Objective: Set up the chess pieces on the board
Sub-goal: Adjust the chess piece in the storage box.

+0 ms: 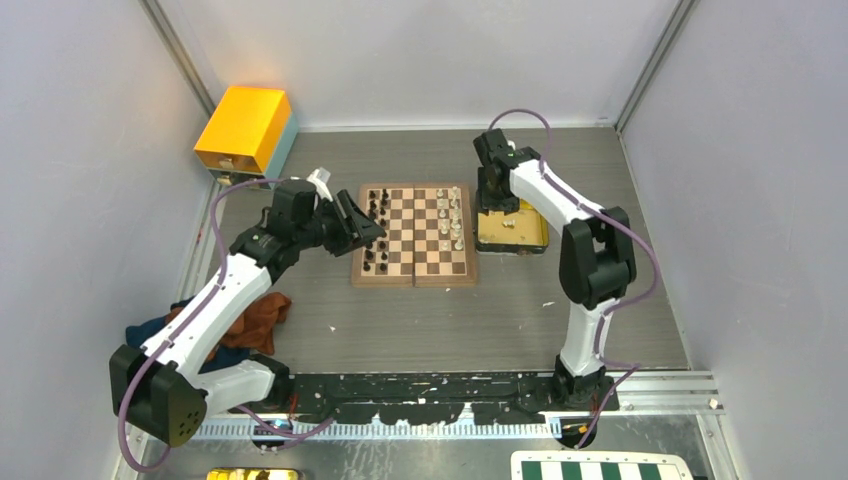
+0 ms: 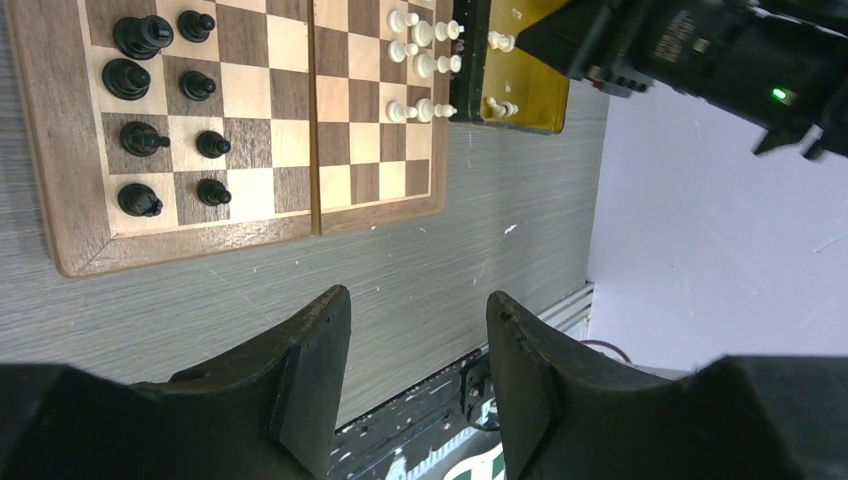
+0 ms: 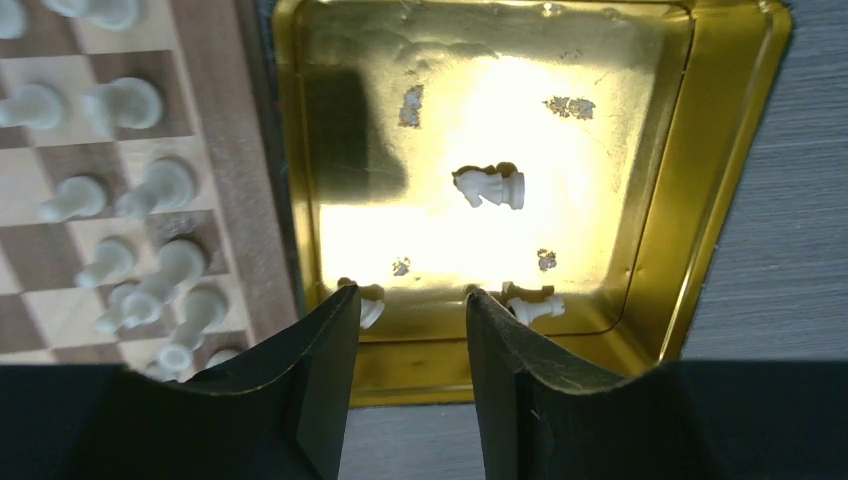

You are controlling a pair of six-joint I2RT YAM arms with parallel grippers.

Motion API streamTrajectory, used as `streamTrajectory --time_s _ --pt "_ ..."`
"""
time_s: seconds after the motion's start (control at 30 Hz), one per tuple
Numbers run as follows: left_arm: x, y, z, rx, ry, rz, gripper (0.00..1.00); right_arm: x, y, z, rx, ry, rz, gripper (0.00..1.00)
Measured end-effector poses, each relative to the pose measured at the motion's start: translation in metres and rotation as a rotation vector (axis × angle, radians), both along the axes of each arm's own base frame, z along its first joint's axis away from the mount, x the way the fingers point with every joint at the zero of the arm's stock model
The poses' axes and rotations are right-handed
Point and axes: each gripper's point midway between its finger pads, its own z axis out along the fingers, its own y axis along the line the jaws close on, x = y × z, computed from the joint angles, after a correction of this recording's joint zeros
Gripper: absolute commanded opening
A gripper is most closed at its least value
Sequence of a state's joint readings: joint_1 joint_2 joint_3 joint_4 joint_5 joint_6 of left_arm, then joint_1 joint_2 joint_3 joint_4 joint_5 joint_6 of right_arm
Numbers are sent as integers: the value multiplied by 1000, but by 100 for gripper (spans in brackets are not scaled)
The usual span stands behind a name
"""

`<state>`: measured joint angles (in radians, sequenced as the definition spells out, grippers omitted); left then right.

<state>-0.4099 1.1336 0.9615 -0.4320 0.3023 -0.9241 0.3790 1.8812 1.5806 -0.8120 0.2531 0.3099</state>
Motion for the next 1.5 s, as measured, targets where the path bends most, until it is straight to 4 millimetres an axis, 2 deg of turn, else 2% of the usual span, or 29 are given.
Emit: streamTrajectory --time_s 0.17,0.33,0.6,1.03,1.5 --pt "-2 -2 -1 0 0 -28 54 3 -16 -44 -49 99 -13 50" --pt "-4 -5 -2 -7 9 -43 54 14 -26 -59 -64 126 -30 50" --pt "0 -4 -5 -15 21 -46 54 21 -35 -66 -56 136 -67 50" --pt "3 -5 -10 -22 35 -53 54 25 -29 -70 47 139 -118 51" --pt "4 -6 -10 -25 35 -55 54 14 -30 -83 81 179 -165 52"
